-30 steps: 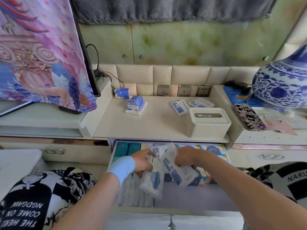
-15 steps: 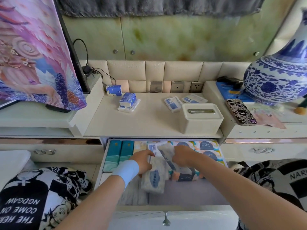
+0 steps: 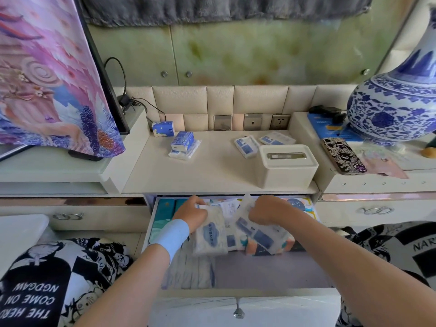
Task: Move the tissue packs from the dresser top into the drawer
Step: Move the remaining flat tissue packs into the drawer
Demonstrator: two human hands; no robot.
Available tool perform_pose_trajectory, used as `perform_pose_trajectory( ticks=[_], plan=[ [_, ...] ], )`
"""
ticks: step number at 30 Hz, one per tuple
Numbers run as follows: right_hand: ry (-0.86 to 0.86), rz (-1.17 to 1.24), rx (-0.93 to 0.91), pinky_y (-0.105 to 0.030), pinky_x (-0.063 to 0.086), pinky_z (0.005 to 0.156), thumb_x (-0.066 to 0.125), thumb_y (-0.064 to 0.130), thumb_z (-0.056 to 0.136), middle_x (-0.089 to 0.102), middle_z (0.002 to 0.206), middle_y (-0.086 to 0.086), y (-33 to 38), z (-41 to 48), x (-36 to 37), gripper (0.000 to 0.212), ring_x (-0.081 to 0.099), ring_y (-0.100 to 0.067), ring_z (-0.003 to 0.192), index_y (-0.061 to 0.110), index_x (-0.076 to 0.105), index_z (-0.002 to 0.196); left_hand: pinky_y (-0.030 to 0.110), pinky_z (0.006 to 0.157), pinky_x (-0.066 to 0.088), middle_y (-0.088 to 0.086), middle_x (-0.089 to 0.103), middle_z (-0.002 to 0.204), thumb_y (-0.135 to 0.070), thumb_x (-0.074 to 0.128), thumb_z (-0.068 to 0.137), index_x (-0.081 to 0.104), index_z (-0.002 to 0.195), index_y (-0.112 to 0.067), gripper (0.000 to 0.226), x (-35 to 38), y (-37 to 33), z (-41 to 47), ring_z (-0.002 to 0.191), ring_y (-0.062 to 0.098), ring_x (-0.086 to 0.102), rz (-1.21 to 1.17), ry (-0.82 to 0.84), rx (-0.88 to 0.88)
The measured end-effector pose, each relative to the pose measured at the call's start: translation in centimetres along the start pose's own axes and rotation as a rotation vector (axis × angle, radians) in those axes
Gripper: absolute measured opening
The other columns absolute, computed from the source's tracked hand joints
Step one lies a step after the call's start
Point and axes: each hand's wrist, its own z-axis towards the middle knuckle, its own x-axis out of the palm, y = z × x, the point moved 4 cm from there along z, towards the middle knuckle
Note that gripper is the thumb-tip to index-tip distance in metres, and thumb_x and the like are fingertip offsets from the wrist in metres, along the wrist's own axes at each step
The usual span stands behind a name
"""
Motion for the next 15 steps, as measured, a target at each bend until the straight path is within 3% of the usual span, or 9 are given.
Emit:
perform_pose_trajectory(
  ticks=[2, 5, 8, 9, 12, 15],
  plan=[
    [0.085, -0.111, -0.065, -0.031, 0.050, 0.080, 0.044, 0.036, 0.094, 0.064, 0.106, -0.005, 0.3, -0.4, 1.2, 0.035, 0.059, -0.022, 0.090, 0.010, 0.060, 0.111, 0.031, 0.070, 0.047, 0.006, 0.060, 0.099, -0.012, 0.048, 0.083, 0.055, 0.108, -0.027, 0.030, -0.7, 0.0, 0.3, 0.088, 0.027, 0.061, -0.018, -0.038, -0.018],
    [0.246, -0.192, -0.152, -0.035, 0.049, 0.092, 0.049, 0.035, 0.094, 0.061, 0.127, -0.007, 1.6, -0.6, 4.9, 0.040, 0.058, -0.024, 0.107, 0.013, 0.056, 0.127, 0.029, 0.064, 0.043, 0.006, 0.059, 0.097, -0.011, 0.046, 0.083, 0.055, 0.105, -0.025, 0.027, -1.1, -0.2, 0.2, 0.080, 0.024, 0.057, 0.003, -0.033, -0.024],
    [0.347, -0.129, -0.217, -0.037, 0.044, 0.098, 0.049, 0.029, 0.095, 0.052, 0.142, -0.007, 3.4, -0.3, 7.5, 0.052, 0.052, -0.027, 0.124, 0.024, 0.038, 0.146, 0.029, 0.064, 0.043, 0.006, 0.059, 0.098, -0.012, 0.046, 0.084, 0.055, 0.104, -0.027, 0.027, -1.4, -0.1, 0.0, 0.079, 0.024, 0.057, 0.006, -0.044, -0.017],
    [0.342, -0.109, -0.235, -0.037, 0.043, 0.097, 0.048, 0.028, 0.095, 0.050, 0.143, -0.006, 3.9, -0.2, 7.6, 0.053, 0.050, -0.027, 0.126, 0.028, 0.035, 0.147, 0.029, 0.064, 0.043, 0.006, 0.059, 0.098, -0.011, 0.046, 0.083, 0.055, 0.102, -0.027, 0.026, -1.7, 0.0, 0.0, 0.079, 0.024, 0.057, 0.002, -0.056, -0.011],
    [0.305, -0.102, -0.224, -0.032, 0.045, 0.090, 0.048, 0.025, 0.096, 0.059, 0.127, -0.007, 4.7, 0.3, 6.9, 0.036, 0.056, -0.023, 0.107, 0.018, 0.052, 0.131, 0.027, 0.062, 0.043, 0.006, 0.060, 0.094, -0.009, 0.047, 0.083, 0.056, 0.101, -0.026, 0.026, -2.8, 0.0, -0.2, 0.077, 0.022, 0.057, -0.031, -0.095, 0.006],
    [0.315, -0.134, -0.139, -0.036, 0.049, 0.094, 0.054, 0.027, 0.090, 0.061, 0.119, -0.003, 3.7, 0.7, 5.6, 0.037, 0.059, -0.022, 0.104, 0.016, 0.056, 0.125, 0.025, 0.057, 0.040, 0.003, 0.057, 0.087, -0.004, 0.048, 0.084, 0.058, 0.103, -0.021, 0.027, -3.8, -0.4, -0.3, 0.070, 0.016, 0.054, -0.025, -0.090, 0.042]
  ],
)
